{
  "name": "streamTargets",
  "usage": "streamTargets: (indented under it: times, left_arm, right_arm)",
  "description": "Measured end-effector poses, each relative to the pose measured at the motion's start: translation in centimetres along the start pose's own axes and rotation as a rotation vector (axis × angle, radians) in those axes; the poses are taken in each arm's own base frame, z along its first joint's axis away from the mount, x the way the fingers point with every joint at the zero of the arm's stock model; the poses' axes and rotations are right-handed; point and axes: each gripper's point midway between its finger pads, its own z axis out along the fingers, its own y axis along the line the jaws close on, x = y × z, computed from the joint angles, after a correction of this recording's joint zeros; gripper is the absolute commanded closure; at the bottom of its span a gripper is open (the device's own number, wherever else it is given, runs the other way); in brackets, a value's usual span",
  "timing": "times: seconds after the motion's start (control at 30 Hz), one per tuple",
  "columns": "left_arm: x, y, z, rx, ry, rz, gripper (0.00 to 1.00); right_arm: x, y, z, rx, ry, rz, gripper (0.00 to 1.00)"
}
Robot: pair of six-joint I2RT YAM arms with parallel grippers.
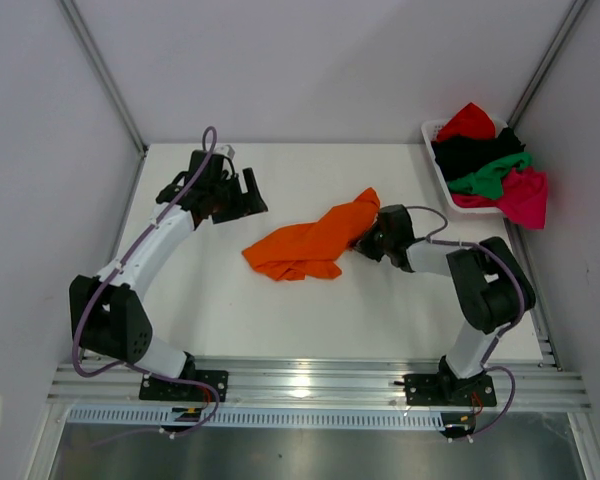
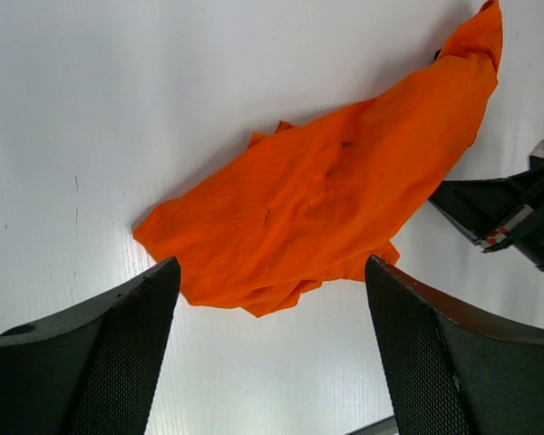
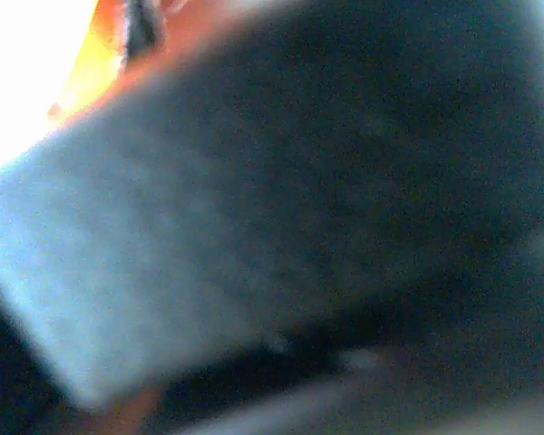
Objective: Fold and stack the t-shirts
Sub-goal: Move the tshirt to the center of the board
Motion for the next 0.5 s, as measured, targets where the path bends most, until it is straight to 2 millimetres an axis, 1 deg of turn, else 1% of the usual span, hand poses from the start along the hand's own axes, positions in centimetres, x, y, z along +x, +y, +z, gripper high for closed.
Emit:
streamTargets:
  times: [0.07,0.1,0.13,0.23,0.33,0.43,0.5]
  left_arm:
    - [-0.1,0.0,-0.2,-0.004,0.005,0.005,0.16]
    - [-0.3,-0.1,-0.3,-0.005,0.004,0.007,0.16]
    - [-0.7,-0.3,-0.5,-0.005,-0.004,0.011,0.16]
    - [-2.5,-1.0,-1.1,0.0,-0.044,0.03,0.16]
    - [-4.3,-1.9,-2.0,0.017,-0.091,0.044,0.16]
    - [-5.3,-2.5,-2.5,0.029,-0.117,0.05,0.16]
    - [-5.6,-2.7,-2.7,0.033,-0.125,0.051,0.16]
  right_arm:
    - [-1.1,0.5,-1.2,0.029,-0.031,-0.052,1.0]
    - [-1.7,1.0,-1.8,0.037,-0.049,-0.075,1.0]
    - [-2.8,1.9,-2.6,0.04,-0.082,-0.105,1.0]
    - [-6.5,5.7,-5.7,0.017,-0.201,-0.184,1.0]
    - [-10.3,10.2,-9.4,-0.036,-0.335,-0.24,1.0]
    - [-13.4,13.9,-12.6,-0.068,-0.436,-0.282,1.0]
    - [-14.8,15.8,-14.0,-0.081,-0.481,-0.304,1.0]
